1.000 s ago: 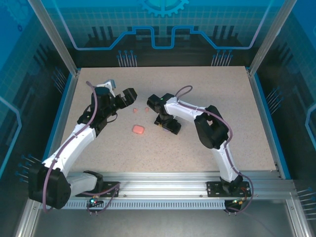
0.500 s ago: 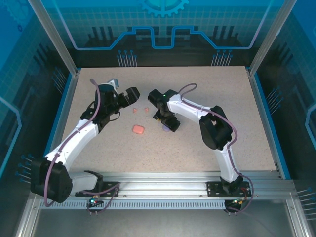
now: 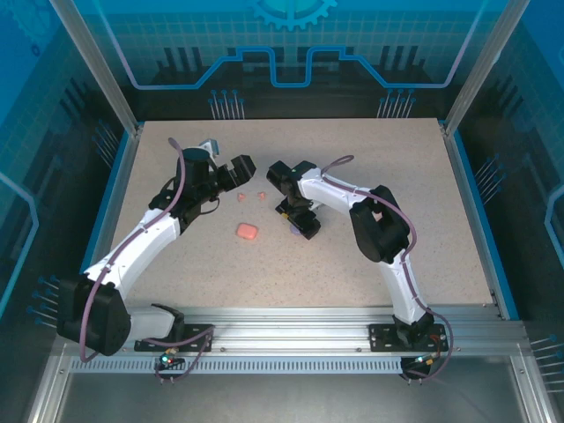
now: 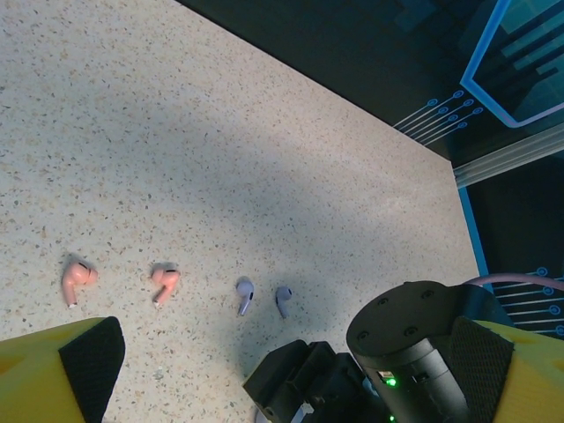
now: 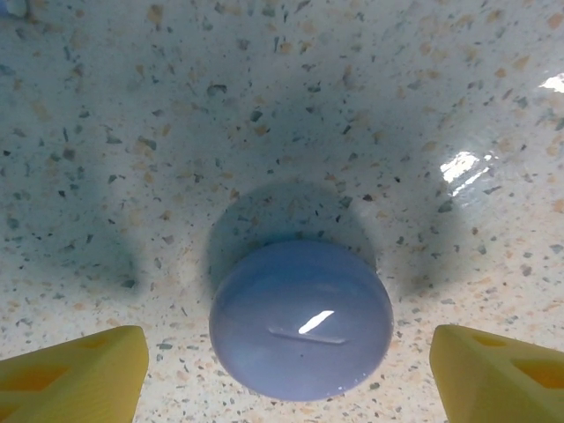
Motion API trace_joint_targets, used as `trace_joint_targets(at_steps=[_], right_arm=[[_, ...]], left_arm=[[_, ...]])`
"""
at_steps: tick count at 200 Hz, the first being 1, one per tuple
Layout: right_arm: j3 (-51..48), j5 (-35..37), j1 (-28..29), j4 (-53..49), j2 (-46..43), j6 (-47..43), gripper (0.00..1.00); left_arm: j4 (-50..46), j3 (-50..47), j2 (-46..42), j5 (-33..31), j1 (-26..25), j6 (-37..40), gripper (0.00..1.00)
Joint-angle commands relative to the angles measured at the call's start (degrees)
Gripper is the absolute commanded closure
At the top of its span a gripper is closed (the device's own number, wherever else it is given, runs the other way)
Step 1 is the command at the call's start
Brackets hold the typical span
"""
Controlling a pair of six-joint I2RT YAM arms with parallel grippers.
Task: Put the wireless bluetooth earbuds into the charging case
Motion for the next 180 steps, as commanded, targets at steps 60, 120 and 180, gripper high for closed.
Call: trace_joint_targets(at_steps=[60, 120, 180], right_arm=[[-2.17, -0.44, -1.65, 1.39, 1.38, 1.31, 0.21], [-2.96, -1.13, -1.92, 2.63, 1.87, 0.9, 0.26], [-2.85, -1.64, -1.92, 3.67, 2.18, 0.16, 0.4]], left_arm=[[-0.57, 2.48, 0.73, 0.21, -1.04, 0.8, 0.01], [-0.17, 2.41, 1.09, 0.42, -1.44, 0.14, 0.01], [0.07, 0.45, -0.01, 0.05, -2.01, -0.78, 0.01]])
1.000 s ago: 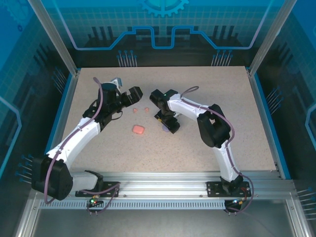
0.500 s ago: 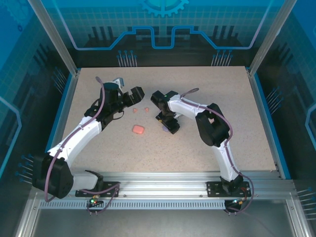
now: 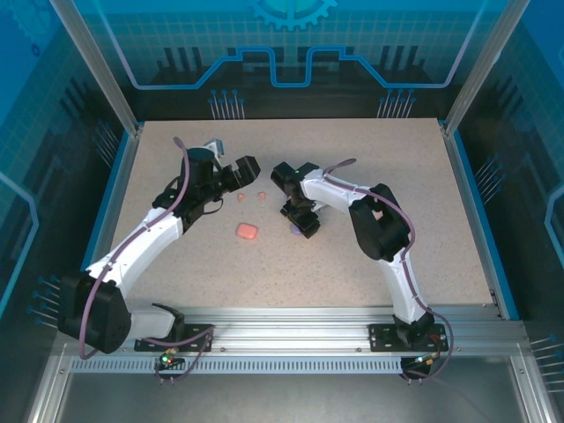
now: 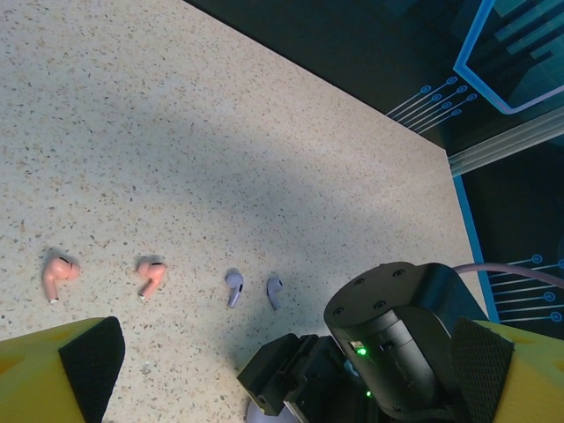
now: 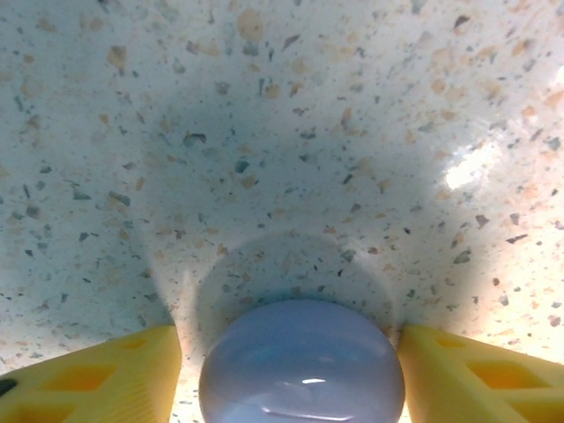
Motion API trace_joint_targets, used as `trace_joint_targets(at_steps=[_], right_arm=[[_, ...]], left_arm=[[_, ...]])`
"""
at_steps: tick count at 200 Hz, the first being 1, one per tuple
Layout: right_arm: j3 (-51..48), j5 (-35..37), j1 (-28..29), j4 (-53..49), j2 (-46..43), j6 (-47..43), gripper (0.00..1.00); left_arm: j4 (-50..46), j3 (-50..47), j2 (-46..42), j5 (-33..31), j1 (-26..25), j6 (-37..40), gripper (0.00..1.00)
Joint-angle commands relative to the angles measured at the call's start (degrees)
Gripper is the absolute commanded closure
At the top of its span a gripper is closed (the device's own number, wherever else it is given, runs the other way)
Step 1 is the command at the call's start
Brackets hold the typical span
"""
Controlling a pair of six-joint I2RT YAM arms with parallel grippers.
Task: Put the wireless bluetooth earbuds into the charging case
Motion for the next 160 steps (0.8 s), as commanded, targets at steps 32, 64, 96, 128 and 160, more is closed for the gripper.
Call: trace_joint_targets(at_steps=[32, 64, 96, 128, 160], right_arm=[[-1.44, -0.89, -0.42, 1.61, 0.64, -1.07, 0.5], [-4.08, -0.46, -0.58, 3.47, -2.84, -3.18, 0.52], [-9.5, -0.67, -1.86, 7.3, -8.13, -4.43, 0.53], [-13.05, -1.69, -3.87, 9.49, -11.66, -5.91, 0.53], [-15.66, -3.41, -5.72, 11.59, -14.56, -6.68, 0.53]], left_arm=[[0.37, -2.94, -1.22, 0.43, -0.46, -0.13, 0.01], [1.73, -6.86, -1.91, 0.95, -1.05, 0.81, 0.01], [10.18, -14.39, -3.18, 3.07, -2.43, -1.71, 0.01], [22.43, -22.4, -3.03, 4.36, -5.0, -5.07, 0.01], [34.29, -26.74, 0.59, 7.01, -8.59, -6.98, 0.01]])
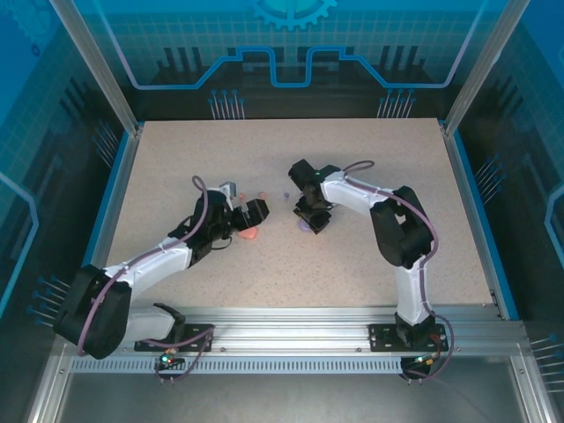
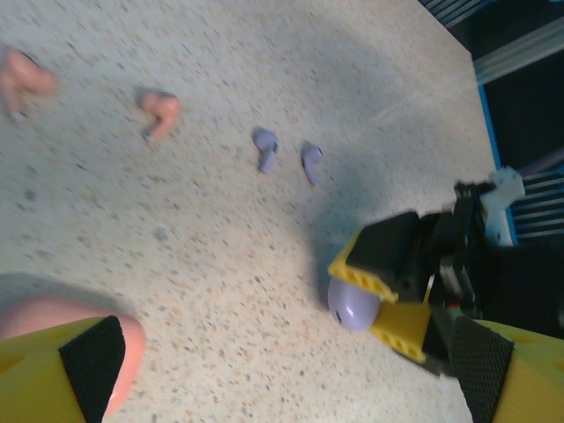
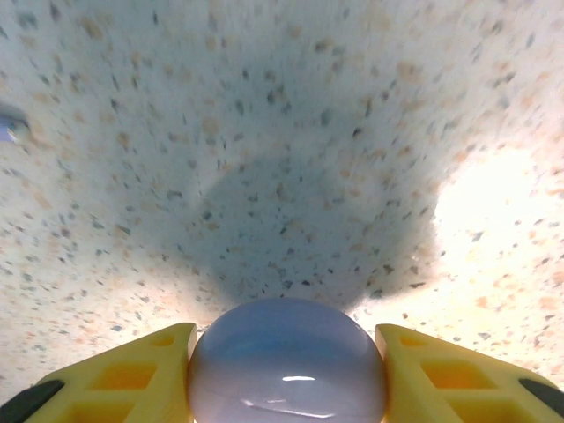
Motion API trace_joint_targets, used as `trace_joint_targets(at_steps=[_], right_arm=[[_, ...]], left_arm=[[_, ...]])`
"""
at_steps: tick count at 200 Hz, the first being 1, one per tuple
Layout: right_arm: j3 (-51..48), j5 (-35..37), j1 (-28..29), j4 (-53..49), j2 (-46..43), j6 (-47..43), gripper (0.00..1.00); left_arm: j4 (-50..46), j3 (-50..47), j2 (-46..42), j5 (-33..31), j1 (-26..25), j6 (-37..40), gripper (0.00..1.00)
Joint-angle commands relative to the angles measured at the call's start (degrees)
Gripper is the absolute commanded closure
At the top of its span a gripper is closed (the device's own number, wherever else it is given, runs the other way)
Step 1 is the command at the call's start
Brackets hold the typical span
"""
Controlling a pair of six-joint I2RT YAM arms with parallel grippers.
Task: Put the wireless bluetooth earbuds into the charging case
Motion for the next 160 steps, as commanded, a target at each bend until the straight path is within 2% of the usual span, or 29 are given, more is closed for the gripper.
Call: trace_joint_targets(at_steps=[1, 62, 87, 141, 160], right_arm=[[-1.79, -1.78, -1.45, 1.93, -3.41, -1.3, 0.53], [-1.29, -3.37, -3.2, 2.55, -6.72, -1.59, 0.54], [-0.72, -3.73, -3.23, 2.45, -7.49, -1.66, 0.54], [-1.04, -4.32, -3.26, 2.8, -9.08, -1.66, 0.54], [-0.98, -4.76, -3.23, 2.86, -9.28, -1.75, 0.54]], left_arm=[[14.42, -2.26, 2.32, 3.44, -2.45, -2.7, 0.01], [33.06, -3.14, 14.52, 4.42, -8.67, -7.18, 0.01], [37.72, -2.58, 18.63, 3.41, -10.19, -8.99, 0.02], [45.31, -0.81, 26.85, 1.33, -11.29, -13.25, 0.16], [47.81, 0.22, 29.91, 1.62, -11.3, -14.72, 0.17]])
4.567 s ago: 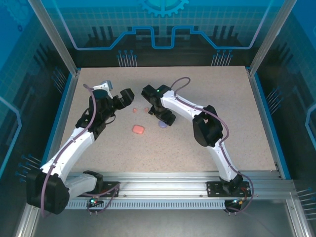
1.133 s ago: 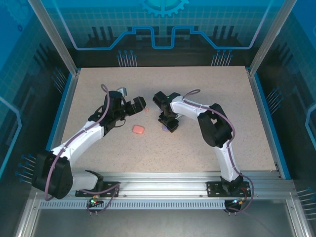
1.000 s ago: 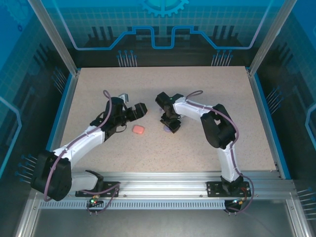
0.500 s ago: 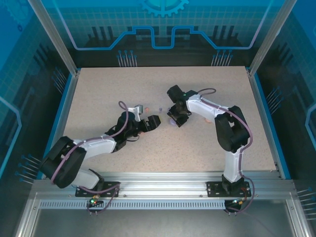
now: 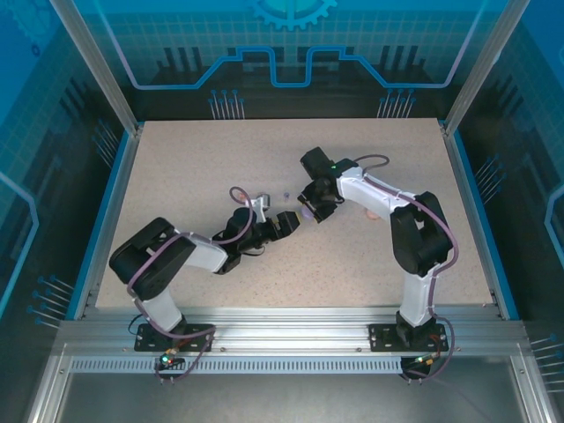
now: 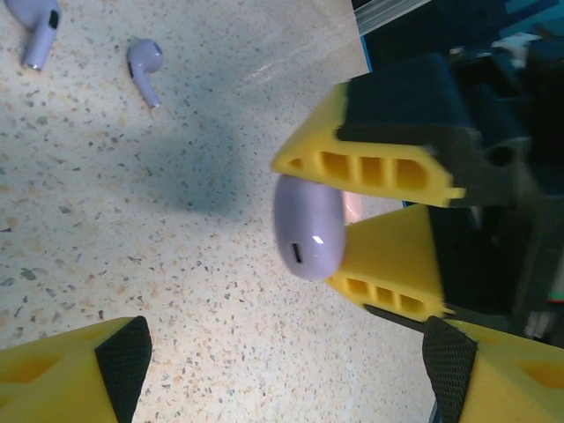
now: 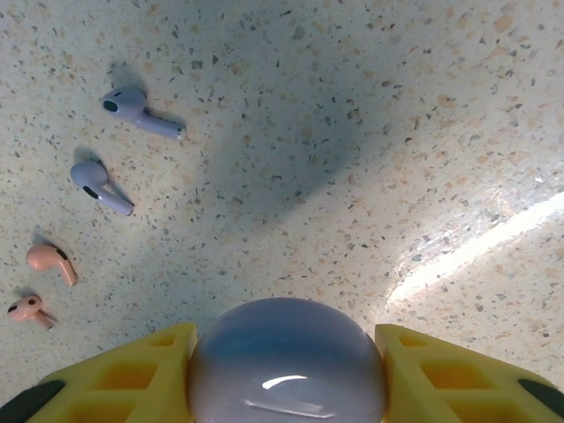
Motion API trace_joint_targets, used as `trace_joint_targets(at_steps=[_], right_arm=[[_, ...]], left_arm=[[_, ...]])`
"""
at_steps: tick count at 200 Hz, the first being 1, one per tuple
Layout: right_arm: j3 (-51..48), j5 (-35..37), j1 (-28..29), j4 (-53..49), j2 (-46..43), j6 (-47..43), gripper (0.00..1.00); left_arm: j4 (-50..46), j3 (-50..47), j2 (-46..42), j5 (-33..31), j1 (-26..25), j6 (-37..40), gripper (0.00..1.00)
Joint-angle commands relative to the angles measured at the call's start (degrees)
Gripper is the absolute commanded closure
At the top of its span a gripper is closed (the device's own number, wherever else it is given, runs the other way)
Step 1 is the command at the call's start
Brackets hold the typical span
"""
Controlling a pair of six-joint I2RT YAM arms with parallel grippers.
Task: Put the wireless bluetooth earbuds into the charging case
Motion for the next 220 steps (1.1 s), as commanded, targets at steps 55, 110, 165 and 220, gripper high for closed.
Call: trace_joint_targets(at_steps=[55, 110, 165, 220], right_arm=[[0.76, -1.68, -0.61, -0.24, -2.91, -0.59, 0.54], [0.76, -2.04, -0.46, 0.0, -2.96, -0.68, 0.54], [0.56, -2.36, -0.44, 0.27, -3.12, -0.81, 0.54], [0.3, -2.45, -0.43, 0.62, -3.11, -0.88, 0.54]], left_arm=[[9.08, 5.84, 8.14, -0.86, -0.31, -4.36, 0.23], [9.22, 9.01, 11.14, -0.51, -0.27, -5.34, 0.35], [9.52, 10.78, 12.86, -0.12, -0.37, -5.8, 0.47], [9.09, 11.75, 13.63, -0.03, -0.79, -5.85, 0.55]])
